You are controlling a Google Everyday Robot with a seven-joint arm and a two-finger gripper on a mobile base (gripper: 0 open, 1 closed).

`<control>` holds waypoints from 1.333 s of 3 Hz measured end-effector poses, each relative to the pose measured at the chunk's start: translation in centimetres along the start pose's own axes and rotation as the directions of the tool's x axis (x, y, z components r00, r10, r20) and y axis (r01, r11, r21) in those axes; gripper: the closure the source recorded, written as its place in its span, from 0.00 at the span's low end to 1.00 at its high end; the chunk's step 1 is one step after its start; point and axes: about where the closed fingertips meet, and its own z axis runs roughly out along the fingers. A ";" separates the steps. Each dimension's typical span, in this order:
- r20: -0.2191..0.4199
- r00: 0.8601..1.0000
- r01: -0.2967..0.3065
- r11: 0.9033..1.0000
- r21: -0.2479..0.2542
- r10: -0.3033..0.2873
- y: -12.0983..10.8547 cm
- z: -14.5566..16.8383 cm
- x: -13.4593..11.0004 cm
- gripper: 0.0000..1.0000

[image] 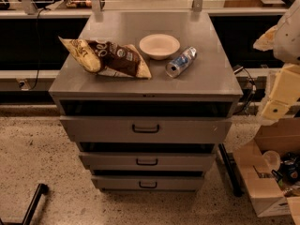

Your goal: Open top drawer

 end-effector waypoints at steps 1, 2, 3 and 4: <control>0.000 1.000 0.000 1.000 0.000 0.000 0.0 0.0 0.0 0.00; 0.042 0.999 -0.002 1.000 -0.011 0.002 -0.6 3.0 -0.9 0.00; 0.115 0.993 0.005 1.000 -0.026 -0.002 1.6 11.1 -3.1 0.00; 0.115 0.993 0.005 1.000 -0.025 -0.002 1.6 11.1 -3.1 0.00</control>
Offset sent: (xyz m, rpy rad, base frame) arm 0.0520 0.0324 -0.0807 0.1317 0.0154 0.0334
